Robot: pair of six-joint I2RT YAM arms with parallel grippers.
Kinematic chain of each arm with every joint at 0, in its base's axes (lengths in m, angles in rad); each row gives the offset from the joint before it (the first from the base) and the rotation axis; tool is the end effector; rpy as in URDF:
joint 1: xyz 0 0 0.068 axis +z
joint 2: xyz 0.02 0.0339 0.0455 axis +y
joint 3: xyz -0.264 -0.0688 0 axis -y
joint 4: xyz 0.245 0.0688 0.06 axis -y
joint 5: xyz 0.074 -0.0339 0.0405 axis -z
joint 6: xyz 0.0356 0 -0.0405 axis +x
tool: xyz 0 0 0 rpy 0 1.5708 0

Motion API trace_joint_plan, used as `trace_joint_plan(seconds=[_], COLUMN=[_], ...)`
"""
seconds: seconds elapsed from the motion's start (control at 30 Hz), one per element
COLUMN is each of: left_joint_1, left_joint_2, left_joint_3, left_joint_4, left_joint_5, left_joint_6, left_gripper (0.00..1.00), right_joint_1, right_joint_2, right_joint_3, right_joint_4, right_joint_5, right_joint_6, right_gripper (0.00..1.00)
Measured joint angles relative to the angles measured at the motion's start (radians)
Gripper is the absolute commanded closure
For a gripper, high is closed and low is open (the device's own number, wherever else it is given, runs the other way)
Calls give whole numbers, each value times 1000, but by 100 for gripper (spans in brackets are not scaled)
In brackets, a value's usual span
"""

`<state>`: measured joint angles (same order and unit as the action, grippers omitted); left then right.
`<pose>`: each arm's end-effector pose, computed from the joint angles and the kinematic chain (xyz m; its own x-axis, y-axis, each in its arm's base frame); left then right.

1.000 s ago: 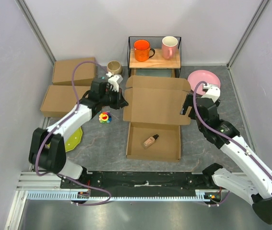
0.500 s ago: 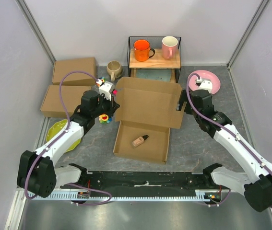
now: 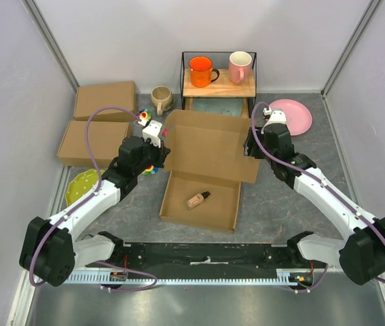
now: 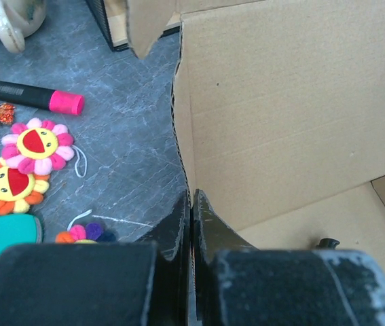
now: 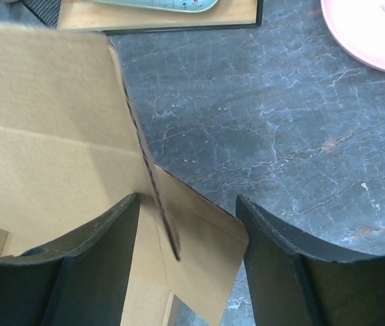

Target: Fold the paper box

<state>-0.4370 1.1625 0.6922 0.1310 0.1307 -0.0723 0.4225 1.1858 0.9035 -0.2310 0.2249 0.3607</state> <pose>0.2371 -0.1159 0.2619 -0.3391 0.0794 -0.9374 0.5078 0.8542 -0.1114 0.2473 0.1025 0.2942 -0.4976 0.1535 -0.8537 -0.0501 0.9775 0.2050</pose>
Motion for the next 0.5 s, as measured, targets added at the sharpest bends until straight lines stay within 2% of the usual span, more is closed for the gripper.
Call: trace_joint_plan(seconds=[0.1,0.2,0.47,0.5], left_joint_1=[-5,-11,-68,-78], left_joint_2=[-16,-35,-56,-59], left_joint_3=[-16,-39,-82,-87], left_joint_4=[6,25,81,89], left_joint_5=[-39,-67,-167,-185], left_joint_6=[-2,-21,-79,-88], left_gripper=[98,98,98,98], right_joint_1=[0,0,0,0], right_joint_2=[7,1,-42,-50], right_joint_3=[0,-10,-64,-74], right_joint_4=[-10,-13,-2,2], right_joint_5=[-16,-29,-85,-93], right_joint_6=[-6,-9,34,44], right_gripper=[42,56,68,74])
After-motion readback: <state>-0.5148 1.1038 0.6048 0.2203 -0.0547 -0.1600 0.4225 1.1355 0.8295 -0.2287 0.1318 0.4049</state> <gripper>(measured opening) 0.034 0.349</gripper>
